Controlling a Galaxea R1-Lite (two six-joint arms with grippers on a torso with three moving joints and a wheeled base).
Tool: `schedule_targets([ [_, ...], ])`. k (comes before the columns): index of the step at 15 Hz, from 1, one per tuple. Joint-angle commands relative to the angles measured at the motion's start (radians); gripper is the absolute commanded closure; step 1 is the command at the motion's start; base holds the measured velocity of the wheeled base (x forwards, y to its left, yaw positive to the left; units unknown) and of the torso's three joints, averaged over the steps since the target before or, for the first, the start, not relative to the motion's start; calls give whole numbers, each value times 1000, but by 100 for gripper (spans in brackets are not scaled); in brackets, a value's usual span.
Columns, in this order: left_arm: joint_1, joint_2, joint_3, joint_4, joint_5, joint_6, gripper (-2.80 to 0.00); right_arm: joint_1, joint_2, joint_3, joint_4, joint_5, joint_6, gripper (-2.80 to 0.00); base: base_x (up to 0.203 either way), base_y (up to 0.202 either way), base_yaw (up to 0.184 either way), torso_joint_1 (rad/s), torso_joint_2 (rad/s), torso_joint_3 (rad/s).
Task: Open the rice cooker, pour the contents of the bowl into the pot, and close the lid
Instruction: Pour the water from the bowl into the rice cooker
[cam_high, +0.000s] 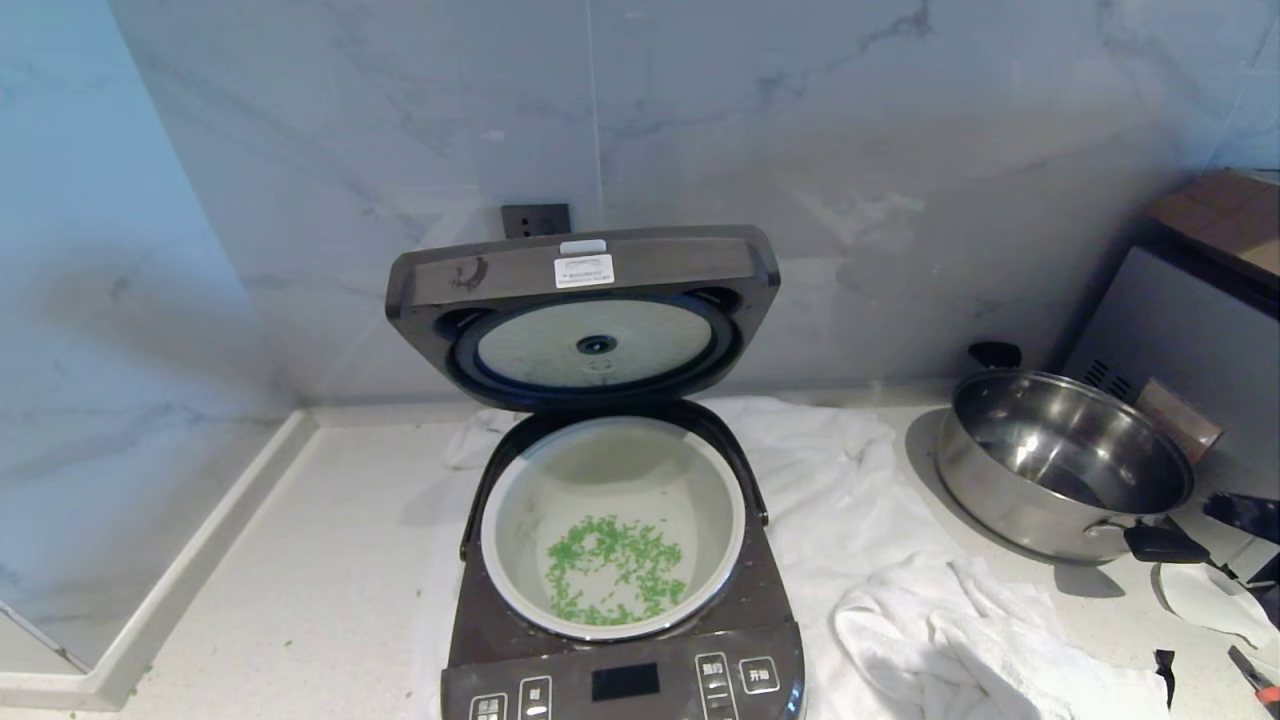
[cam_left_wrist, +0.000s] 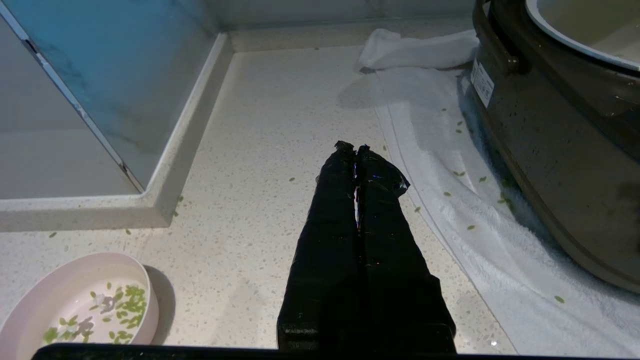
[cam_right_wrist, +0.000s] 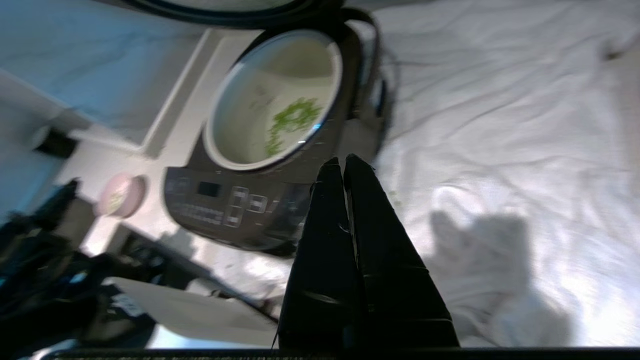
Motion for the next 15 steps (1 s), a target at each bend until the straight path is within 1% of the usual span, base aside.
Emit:
schedule_targets([
  [1,0,1,0,1,1,-2,0,68,251,-101,2,34,45,0,0,0,0,0,0,0],
  [3,0,1,0,1,4,-5,0,129,358,-178,2,47,89,0,0,0,0,0,0,0],
  [5,0,1,0,1,4,-7,0,190,453,-258,2,57,174,0,0,0,0,0,0,0],
  [7,-2,1,0,1,6,-7,0,239,534,-308,2,82,221,0,0,0,0,0,0,0],
  [10,-2,1,0,1,7,-8,0,300,641,-372,1,95,244,0,0,0,0,0,0,0],
  [12,-2,1,0,1,7,-8,0,335,700,-393,-49,92,249,0,0,0,0,0,0,0],
  [14,-2,1,0,1,7,-8,0,342,756,-437,-113,83,249,0,0,0,0,0,0,0],
  [15,-2,1,0,1,7,-8,0,343,779,-478,-119,78,249,0,0,0,0,0,0,0],
])
